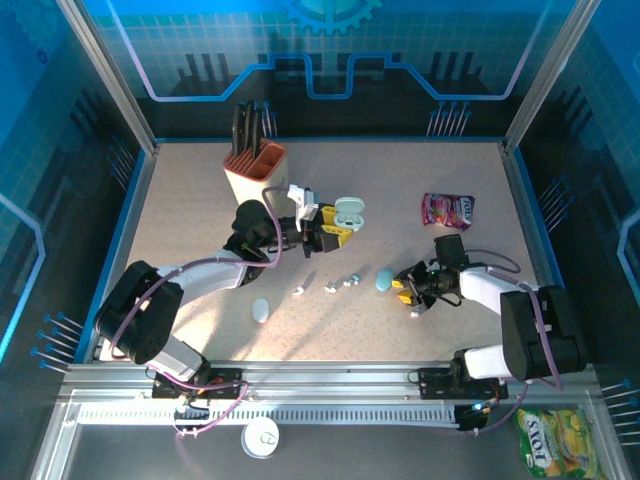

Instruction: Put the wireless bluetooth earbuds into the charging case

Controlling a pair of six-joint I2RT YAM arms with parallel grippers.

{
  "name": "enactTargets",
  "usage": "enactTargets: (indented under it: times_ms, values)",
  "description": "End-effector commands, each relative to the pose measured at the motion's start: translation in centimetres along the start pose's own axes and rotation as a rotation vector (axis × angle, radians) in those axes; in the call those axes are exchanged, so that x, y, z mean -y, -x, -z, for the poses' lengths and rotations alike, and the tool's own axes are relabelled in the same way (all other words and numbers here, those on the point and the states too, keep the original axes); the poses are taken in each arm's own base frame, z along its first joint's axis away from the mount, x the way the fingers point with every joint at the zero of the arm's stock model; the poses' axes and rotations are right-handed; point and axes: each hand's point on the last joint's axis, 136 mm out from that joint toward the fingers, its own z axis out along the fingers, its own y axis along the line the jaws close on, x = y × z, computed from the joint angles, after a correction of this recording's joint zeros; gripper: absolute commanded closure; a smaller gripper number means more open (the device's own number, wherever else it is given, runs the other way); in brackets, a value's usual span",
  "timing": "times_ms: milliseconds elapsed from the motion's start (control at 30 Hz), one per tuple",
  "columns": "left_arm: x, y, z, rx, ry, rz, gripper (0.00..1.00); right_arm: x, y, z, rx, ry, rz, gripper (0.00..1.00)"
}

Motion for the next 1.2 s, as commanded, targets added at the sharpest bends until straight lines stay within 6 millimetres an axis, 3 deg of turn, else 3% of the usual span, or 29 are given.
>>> enactTargets:
  times_ms: [0,367,600,733,933,1167]
  values:
    - [0.6,0.5,0.4,0.008,-0.013,-0.043,0.65,-2.0,1.6,-0.5,0.049,0.039,0.044,0.67]
    - [0.8,0.5,0.6,0.0,-0.012,-0.043,0.65,-3.5,4.1,0.2,0.095,0.029,0.093,0.7]
    - [0.7,0.5,0.5,-0.002,-0.015,-0.043,0.65,-4.1,4.7,-0.1,0.069,0.015,0.142,0.68]
    - [0.7,0.5,0.6,-0.001,-0.011,-0.043,0.65,-4.7,4.4,0.9,0.069,0.0,0.262,0.67]
    - [0.8,0.2,0.6,-0.005,-0.012,-0.038,0.65,-6.1,3.7,3.3,0.06,-0.056,0.583,0.61]
    - [0.6,0.4,0.5,0.0,-0.011,-0.044,0.65,-6.5,4.3,2.8,-0.023,-0.144,0.739,0.58]
